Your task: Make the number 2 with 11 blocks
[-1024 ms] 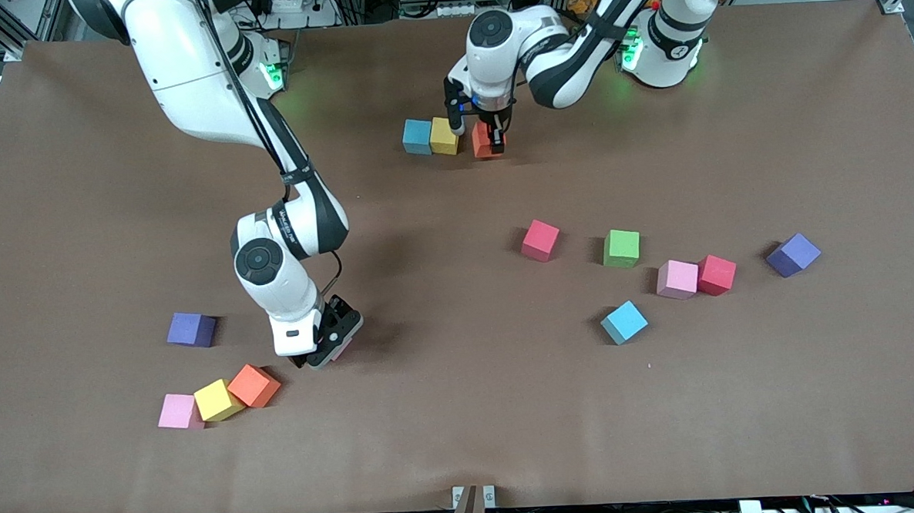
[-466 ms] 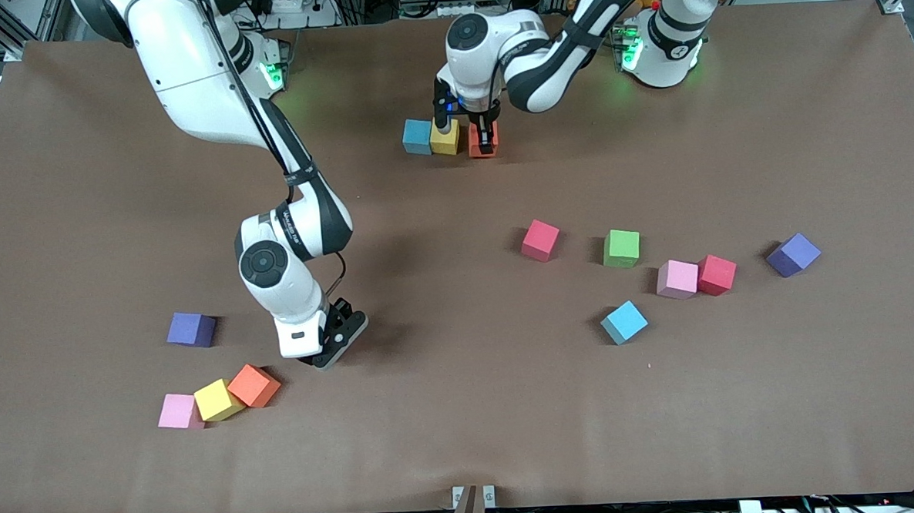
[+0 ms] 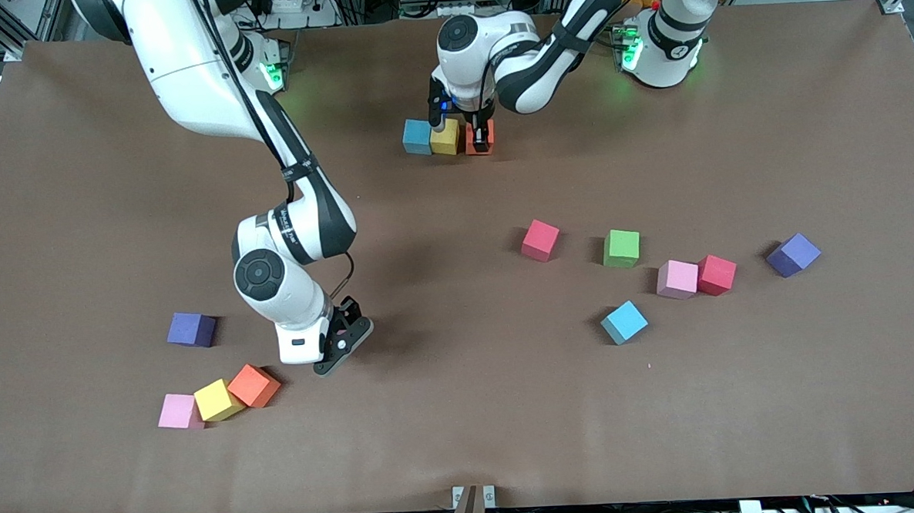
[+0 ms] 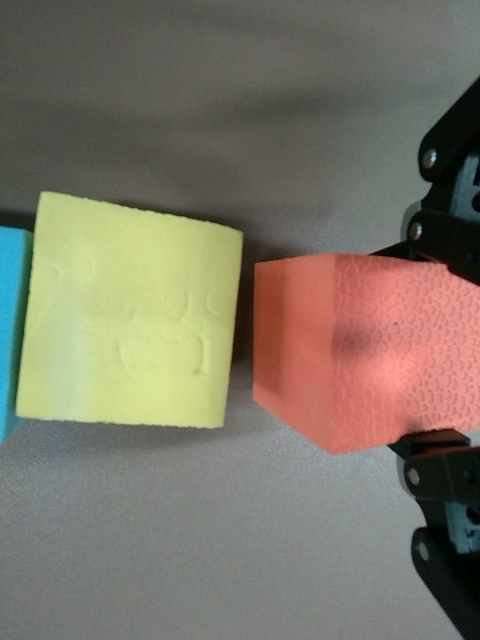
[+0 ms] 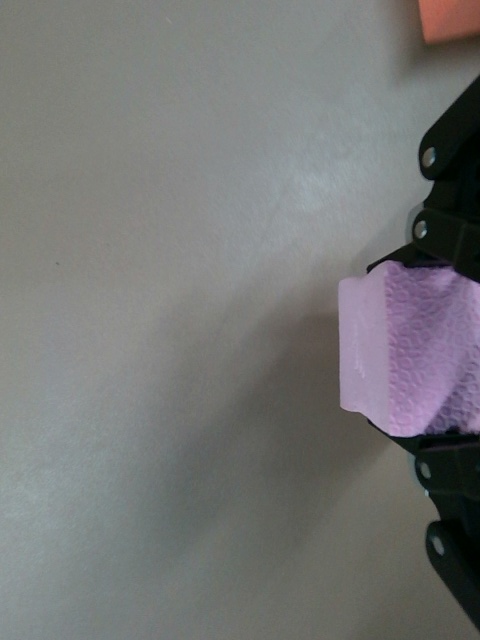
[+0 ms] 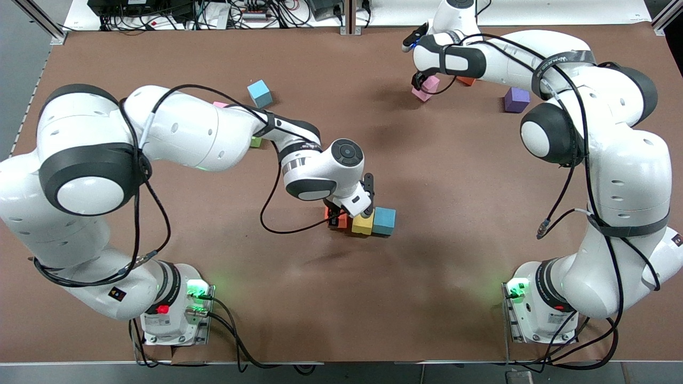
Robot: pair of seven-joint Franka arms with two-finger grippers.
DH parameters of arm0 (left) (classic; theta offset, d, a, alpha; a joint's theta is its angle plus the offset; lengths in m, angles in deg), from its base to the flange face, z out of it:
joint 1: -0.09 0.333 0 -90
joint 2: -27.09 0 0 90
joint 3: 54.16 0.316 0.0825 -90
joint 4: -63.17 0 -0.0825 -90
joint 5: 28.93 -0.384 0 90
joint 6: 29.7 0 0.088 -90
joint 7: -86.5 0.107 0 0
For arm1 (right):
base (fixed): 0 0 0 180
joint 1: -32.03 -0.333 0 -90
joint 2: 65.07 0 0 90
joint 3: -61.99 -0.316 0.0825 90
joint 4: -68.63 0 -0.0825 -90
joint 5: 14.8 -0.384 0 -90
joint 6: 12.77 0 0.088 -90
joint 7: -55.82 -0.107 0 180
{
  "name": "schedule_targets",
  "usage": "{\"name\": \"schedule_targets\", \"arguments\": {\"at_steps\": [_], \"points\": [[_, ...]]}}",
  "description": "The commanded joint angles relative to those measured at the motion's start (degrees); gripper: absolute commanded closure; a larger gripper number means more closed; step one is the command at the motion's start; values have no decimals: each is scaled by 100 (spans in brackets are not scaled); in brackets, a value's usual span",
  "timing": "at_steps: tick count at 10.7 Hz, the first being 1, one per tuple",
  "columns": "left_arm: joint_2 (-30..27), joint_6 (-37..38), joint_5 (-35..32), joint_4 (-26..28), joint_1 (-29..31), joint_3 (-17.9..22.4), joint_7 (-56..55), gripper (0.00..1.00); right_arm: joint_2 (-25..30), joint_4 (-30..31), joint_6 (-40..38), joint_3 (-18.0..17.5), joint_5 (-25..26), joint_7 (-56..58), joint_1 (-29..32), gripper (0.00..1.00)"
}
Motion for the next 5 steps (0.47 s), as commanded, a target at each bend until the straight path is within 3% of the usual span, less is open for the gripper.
{"name": "schedule_targets", "arguments": {"at_steps": [1, 5], "points": [[212, 136, -196, -282, -155, 66, -244, 99, 186, -2, -275, -13, -161, -971, -238, 75], [318, 145, -196, -362, -217, 75, -298, 99, 512, 148, -548, -4, -153, -2046, -573, 75]]}}
